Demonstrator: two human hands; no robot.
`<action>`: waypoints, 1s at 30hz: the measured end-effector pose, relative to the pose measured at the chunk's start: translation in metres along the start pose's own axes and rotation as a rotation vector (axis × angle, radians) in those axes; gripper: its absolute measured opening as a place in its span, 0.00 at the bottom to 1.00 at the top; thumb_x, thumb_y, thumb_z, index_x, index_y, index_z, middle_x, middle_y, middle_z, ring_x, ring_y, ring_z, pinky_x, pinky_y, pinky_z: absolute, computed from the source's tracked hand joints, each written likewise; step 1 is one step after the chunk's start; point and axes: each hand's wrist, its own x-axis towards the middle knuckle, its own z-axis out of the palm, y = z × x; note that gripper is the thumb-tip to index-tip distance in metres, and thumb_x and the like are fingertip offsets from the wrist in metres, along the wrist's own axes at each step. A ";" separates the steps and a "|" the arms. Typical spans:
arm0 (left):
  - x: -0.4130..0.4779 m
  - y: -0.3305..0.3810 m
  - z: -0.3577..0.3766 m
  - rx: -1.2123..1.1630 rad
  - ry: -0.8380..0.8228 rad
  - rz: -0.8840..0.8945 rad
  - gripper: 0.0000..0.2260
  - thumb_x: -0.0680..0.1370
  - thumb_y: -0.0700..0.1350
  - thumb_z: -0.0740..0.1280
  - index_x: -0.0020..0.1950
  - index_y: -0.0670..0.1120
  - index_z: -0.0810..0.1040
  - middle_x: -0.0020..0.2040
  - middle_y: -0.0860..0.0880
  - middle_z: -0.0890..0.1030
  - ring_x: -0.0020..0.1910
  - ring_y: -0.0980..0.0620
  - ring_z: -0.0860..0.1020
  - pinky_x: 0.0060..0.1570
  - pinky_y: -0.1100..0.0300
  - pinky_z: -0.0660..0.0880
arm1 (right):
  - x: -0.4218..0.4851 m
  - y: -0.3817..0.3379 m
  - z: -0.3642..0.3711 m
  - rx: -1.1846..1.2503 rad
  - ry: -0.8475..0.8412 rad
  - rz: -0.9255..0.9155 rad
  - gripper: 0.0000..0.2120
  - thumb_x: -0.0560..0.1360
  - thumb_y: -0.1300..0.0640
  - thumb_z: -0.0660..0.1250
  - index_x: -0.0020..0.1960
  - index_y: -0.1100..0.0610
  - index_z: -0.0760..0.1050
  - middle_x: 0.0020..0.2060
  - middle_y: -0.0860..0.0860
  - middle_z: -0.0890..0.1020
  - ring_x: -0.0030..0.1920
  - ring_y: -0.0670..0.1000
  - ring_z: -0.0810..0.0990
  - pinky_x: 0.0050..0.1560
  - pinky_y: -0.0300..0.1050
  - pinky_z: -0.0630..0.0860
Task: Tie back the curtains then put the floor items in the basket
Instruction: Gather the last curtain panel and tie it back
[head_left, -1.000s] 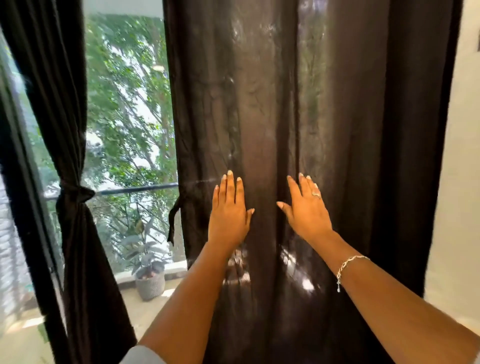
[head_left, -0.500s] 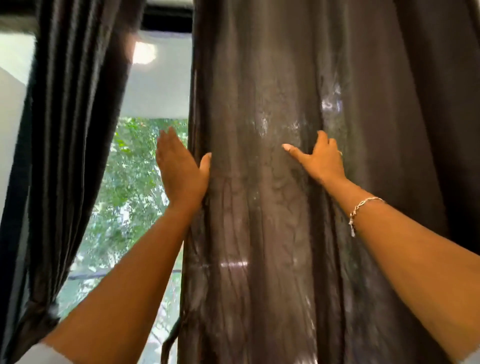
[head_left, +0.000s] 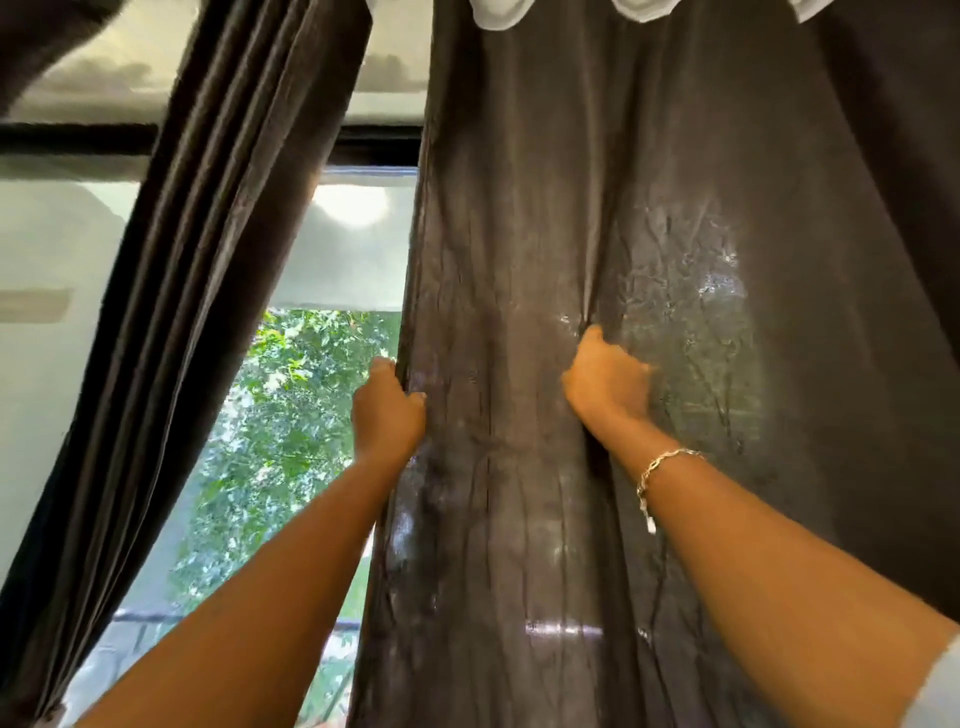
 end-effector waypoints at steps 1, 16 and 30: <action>0.001 -0.002 -0.002 -0.004 0.019 0.002 0.09 0.74 0.37 0.66 0.54 0.38 0.72 0.52 0.37 0.80 0.48 0.40 0.77 0.41 0.58 0.66 | -0.004 -0.007 0.005 -0.048 0.015 -0.061 0.23 0.76 0.60 0.58 0.70 0.62 0.60 0.54 0.62 0.79 0.56 0.62 0.77 0.58 0.54 0.67; 0.029 -0.032 -0.058 -0.060 0.092 0.181 0.13 0.71 0.33 0.65 0.53 0.43 0.78 0.47 0.41 0.83 0.47 0.44 0.80 0.41 0.56 0.71 | -0.022 -0.186 0.025 0.337 -0.275 -0.421 0.31 0.77 0.61 0.55 0.75 0.62 0.45 0.62 0.66 0.73 0.63 0.65 0.71 0.61 0.55 0.69; 0.021 -0.027 -0.023 -0.126 0.036 0.156 0.09 0.73 0.35 0.65 0.52 0.39 0.73 0.54 0.40 0.79 0.55 0.43 0.77 0.53 0.54 0.72 | 0.007 -0.049 -0.013 0.091 0.278 -0.173 0.20 0.75 0.52 0.65 0.63 0.59 0.68 0.62 0.61 0.70 0.64 0.62 0.67 0.59 0.55 0.69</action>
